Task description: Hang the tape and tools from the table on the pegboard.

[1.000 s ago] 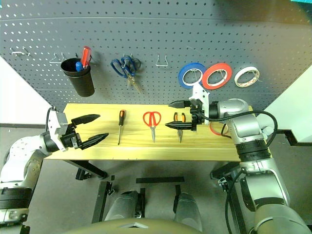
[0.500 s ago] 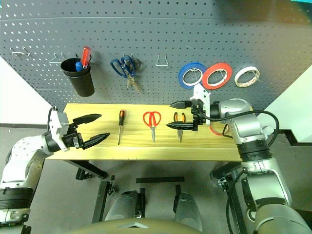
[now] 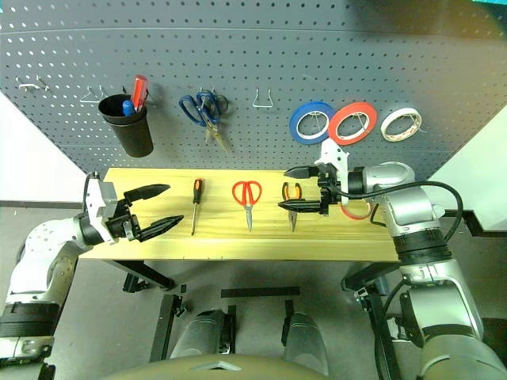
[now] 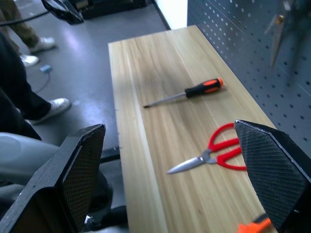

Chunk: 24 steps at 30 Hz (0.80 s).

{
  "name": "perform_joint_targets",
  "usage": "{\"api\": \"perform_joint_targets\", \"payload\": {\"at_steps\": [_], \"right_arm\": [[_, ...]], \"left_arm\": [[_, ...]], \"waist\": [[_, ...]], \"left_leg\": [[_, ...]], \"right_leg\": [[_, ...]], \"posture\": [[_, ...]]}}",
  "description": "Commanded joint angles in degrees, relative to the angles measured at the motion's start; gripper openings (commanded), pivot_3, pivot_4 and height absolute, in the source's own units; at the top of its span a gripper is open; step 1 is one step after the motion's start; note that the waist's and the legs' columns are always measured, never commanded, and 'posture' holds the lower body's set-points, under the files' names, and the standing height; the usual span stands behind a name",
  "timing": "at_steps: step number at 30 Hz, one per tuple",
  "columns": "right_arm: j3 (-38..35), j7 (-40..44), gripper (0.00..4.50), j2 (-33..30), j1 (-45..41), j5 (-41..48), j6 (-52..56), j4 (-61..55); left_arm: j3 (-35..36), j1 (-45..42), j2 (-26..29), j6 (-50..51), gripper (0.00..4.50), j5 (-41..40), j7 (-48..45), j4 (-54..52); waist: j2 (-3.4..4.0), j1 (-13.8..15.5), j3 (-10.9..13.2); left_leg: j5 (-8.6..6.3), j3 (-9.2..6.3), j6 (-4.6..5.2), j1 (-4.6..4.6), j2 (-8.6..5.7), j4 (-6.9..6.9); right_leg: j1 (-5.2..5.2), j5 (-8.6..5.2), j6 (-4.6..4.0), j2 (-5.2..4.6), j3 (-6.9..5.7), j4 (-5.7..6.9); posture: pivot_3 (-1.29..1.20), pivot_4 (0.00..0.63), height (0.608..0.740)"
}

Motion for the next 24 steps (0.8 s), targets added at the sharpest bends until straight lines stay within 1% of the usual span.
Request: {"api": "perform_joint_targets", "payload": {"at_steps": [1,3,5,9,13,17,19,24], "right_arm": [[-1.5,-1.0,4.5,-1.2,-0.2,-0.9,-1.7,0.9],[-1.5,-1.5,4.5,-1.8,-0.2,-1.7,-2.3,2.5],[-1.8,-2.1,4.5,-2.2,-0.5,-2.4,-2.7,4.1],[-1.3,-3.1,4.5,-3.5,-0.9,-4.0,-2.2,6.3],[-1.1,-5.3,4.5,-4.2,-1.8,-6.6,-2.6,11.2],[-0.8,-7.7,4.5,-4.6,-2.7,-9.7,-4.7,16.8],[-0.1,-9.6,4.5,-4.6,-3.6,-12.1,-6.0,20.3],[1.2,-13.3,4.5,-4.3,-6.6,-16.5,-6.0,26.9]], "left_arm": [[-1.6,-0.9,0.0,2.5,4.47,0.0,0.8,-2.5],[-2.5,-1.9,-0.7,3.4,4.47,1.0,2.8,-3.1],[-4.1,-3.1,0.0,6.3,4.47,2.0,3.5,-3.3],[-5.7,-6.2,-0.9,5.0,4.47,4.0,4.1,0.0],[-9.1,-9.9,-2.2,0.6,4.47,8.4,3.4,6.1],[-13.0,-15.0,-5.1,-2.3,4.47,13.1,4.2,13.6],[-14.3,-18.0,-7.4,-3.5,4.47,14.7,5.0,17.5],[-17.4,-23.9,-13.0,-4.3,4.47,17.8,6.3,23.7]], "waist": [[0.0,0.0,0.0],[0.0,0.0,0.0],[0.0,0.1,0.0],[0.0,0.0,0.0],[0.09,-0.1,0.1],[0.27,-0.1,0.7],[0.34,0.0,1.1],[0.41,-0.4,3.0]], "left_leg": [[0.0,0.0,0.0,0.0,0.0,0.0],[0.0,0.01,0.0,0.0,0.0,0.0],[0.0,0.01,0.0,0.0,0.0,0.0],[0.0,0.01,0.0,-0.01,-0.01,0.0],[0.0,0.02,0.0,0.01,-0.01,0.0],[-0.01,0.03,0.01,0.01,-0.01,0.01],[-0.01,0.02,0.02,0.01,-0.02,0.03],[-0.05,0.02,0.09,-0.03,-0.02,0.05]], "right_leg": [[0.0,0.0,0.0,0.0,0.0,0.0],[0.0,0.0,0.0,0.0,0.0,0.0],[0.0,0.0,0.0,0.0,0.0,0.0],[0.0,0.0,0.0,0.0,0.0,-0.02],[0.0,0.0,0.0,0.0,0.0,-0.02],[0.0,0.0,0.0,0.0,0.01,-0.03],[0.01,0.0,0.0,0.0,0.01,-0.02],[-0.02,0.0,0.0,0.0,0.03,-0.02]], "posture": [[0.09,0.095,0.732],[0.09,0.098,0.732],[0.08,0.105,0.732],[0.07,0.124,0.732],[0.07,0.143,0.732],[0.04,0.184,0.732],[0.04,0.203,0.732],[0.01,0.251,0.732]]}}
